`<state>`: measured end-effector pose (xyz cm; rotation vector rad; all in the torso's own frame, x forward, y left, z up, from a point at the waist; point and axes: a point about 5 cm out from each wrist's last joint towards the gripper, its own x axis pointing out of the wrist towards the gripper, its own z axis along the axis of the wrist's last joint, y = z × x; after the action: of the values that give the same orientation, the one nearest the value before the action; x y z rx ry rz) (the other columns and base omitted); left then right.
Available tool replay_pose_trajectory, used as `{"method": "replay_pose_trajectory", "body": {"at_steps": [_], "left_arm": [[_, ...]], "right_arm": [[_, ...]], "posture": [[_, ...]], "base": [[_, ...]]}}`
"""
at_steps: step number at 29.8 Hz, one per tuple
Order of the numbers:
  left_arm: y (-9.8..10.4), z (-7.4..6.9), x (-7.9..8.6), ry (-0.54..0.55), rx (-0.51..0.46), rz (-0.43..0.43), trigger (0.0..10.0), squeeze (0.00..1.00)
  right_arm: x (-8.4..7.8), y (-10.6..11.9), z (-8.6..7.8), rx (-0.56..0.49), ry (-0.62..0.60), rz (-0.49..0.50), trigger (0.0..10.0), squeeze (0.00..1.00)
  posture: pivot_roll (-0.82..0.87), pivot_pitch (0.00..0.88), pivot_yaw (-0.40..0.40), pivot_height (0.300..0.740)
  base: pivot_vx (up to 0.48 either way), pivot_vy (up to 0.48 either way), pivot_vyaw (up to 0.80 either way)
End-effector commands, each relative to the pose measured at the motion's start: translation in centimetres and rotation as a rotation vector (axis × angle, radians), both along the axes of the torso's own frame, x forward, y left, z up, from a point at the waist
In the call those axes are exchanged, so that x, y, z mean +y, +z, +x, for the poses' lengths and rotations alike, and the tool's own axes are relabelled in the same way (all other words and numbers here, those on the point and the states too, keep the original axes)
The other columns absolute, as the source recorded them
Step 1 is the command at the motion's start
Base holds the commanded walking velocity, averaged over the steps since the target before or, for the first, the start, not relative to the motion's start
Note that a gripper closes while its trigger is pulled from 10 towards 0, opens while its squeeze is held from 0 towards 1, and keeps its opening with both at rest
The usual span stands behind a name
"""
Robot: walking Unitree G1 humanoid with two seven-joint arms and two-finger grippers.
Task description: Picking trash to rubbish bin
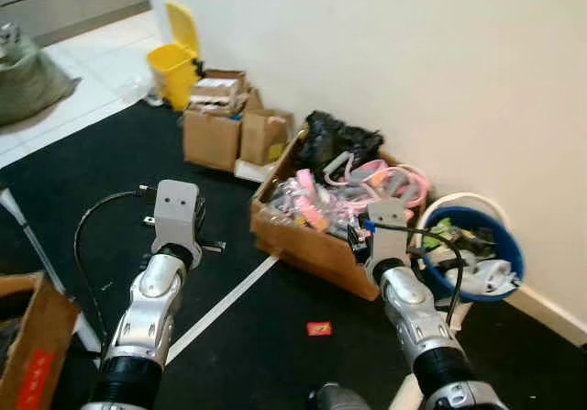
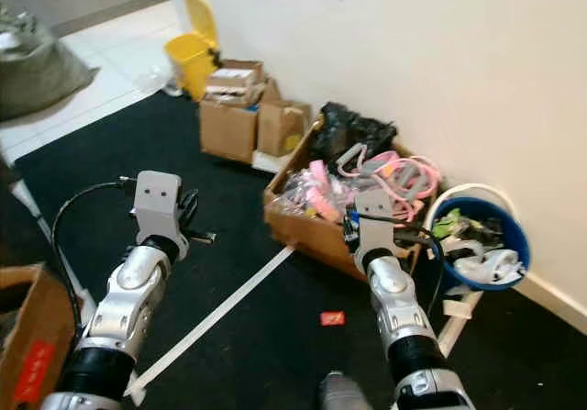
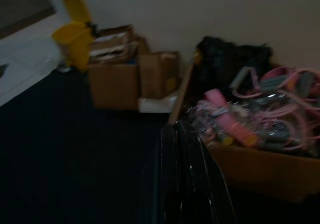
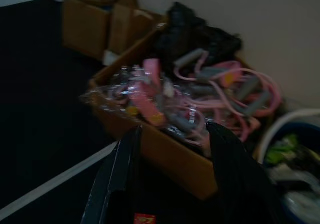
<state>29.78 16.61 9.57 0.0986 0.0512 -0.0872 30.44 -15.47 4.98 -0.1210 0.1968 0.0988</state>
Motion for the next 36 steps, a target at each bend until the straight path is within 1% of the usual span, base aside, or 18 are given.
{"method": "replay_pose_trajectory", "body": {"at_steps": [1, 14, 29, 36], "left_arm": [[-0.42, -0.12, 0.06, 0.004, 0.021, 0.018, 10.0, 0.0], [-0.52, -0.13, 0.16, 0.026, 0.026, 0.015, 10.0, 0.0], [-0.58, -0.14, -0.12, 0.024, 0.028, 0.009, 10.0, 0.0], [-0.52, -0.17, 0.05, 0.027, 0.024, 0.01, 10.0, 0.0]], "right_arm": [[-0.11, -0.2, -0.21, 0.009, -0.01, 0.004, 10.0, 0.0], [0.01, -0.03, -0.04, 0.009, -0.008, 0.013, 10.0, 0.0], [-0.28, -0.04, 0.12, 0.013, -0.01, 0.014, 10.0, 0.0], [-0.21, 0.05, 0.26, 0.01, -0.005, 0.013, 10.0, 0.0]], "posture": [[0.04, 0.041, 0.024, 0.74], [0.05, 0.039, 0.02, 0.74], [0.04, 0.035, 0.015, 0.74], [0.04, 0.032, 0.012, 0.74]], "base": [[0.0, 0.0, -0.66], [0.0, 0.0, -0.65], [0.0, 0.0, -0.65], [0.0, 0.0, -0.65]]}}
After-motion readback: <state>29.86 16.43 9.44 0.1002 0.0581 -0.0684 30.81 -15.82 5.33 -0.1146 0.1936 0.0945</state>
